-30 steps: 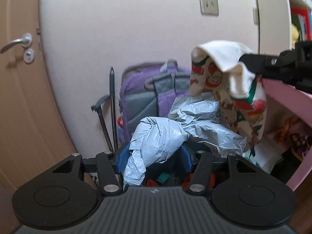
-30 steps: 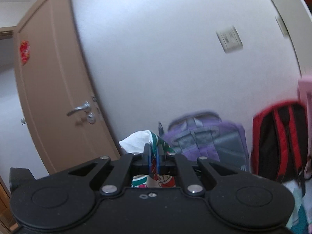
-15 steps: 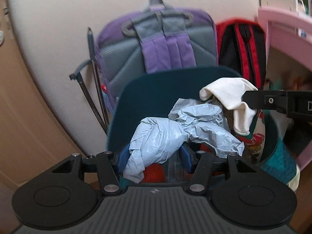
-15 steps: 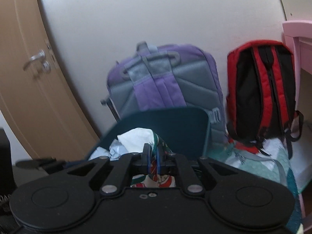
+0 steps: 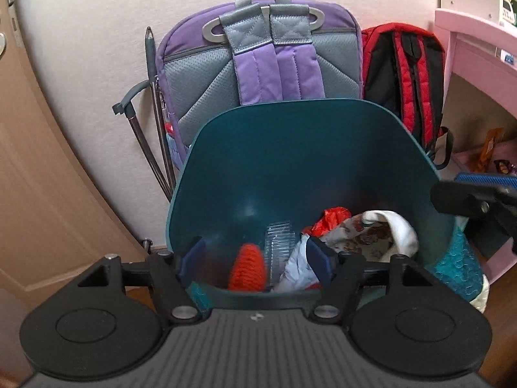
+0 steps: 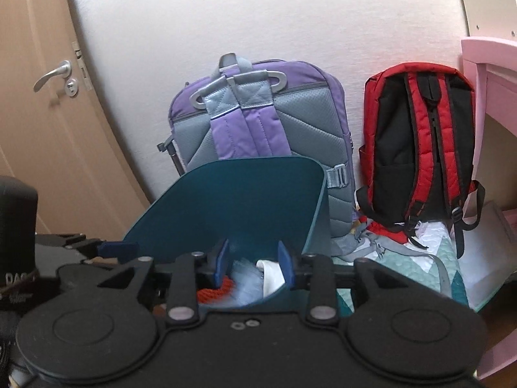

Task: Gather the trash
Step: 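Withdraw both tools and lower them toward the white paper and foil bag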

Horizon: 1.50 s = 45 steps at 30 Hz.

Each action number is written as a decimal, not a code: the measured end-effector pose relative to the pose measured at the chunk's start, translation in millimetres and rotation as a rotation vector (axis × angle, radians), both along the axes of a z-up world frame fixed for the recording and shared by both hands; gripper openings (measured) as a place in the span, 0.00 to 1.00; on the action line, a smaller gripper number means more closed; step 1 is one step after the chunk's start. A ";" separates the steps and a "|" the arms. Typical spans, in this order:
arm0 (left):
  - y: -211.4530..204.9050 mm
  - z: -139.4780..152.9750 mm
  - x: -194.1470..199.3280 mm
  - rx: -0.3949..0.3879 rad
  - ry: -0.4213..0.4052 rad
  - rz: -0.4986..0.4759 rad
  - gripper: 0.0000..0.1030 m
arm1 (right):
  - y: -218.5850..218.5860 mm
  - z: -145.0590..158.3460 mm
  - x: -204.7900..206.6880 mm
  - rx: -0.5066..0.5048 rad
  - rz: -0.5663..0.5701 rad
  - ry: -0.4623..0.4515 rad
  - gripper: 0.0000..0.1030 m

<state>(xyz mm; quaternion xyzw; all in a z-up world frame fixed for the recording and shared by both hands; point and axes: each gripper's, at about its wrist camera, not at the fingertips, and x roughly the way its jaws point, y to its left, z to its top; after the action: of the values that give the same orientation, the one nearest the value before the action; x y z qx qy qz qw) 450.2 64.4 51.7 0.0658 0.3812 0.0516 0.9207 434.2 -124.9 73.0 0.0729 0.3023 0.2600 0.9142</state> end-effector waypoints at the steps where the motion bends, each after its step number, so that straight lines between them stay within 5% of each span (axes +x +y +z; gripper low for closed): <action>1: -0.9 3.2 -4.6 -0.009 -0.007 0.000 0.67 | -1.2 2.2 -4.1 -0.007 0.003 -0.003 0.34; 8: -6.5 30.1 -40.5 -0.053 -0.043 -0.009 0.67 | -11.3 20.3 -38.9 -0.047 -0.004 -0.026 0.46; 19: -4.2 61.6 -118.0 -0.130 -0.086 -0.005 0.71 | -24.8 52.9 -109.8 -0.092 0.020 -0.080 0.51; 24: 0.4 62.5 -152.7 -0.183 -0.100 -0.004 0.80 | -29.7 56.2 -141.0 -0.116 0.057 -0.099 0.52; 38: -0.2 2.2 -212.7 -0.319 -0.066 -0.030 0.84 | -35.8 -2.3 -186.5 -0.125 0.148 -0.064 0.53; 45: 5.7 -68.3 -207.6 -0.332 -0.016 -0.016 0.84 | -32.0 -81.9 -175.4 -0.171 0.139 0.015 0.53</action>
<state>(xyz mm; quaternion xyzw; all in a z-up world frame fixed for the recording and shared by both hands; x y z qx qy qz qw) 242.6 70.1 -16.5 -0.0847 0.3767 -0.0191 0.9223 258.8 -156.9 -8.9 -0.0248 0.3346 0.2955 0.8945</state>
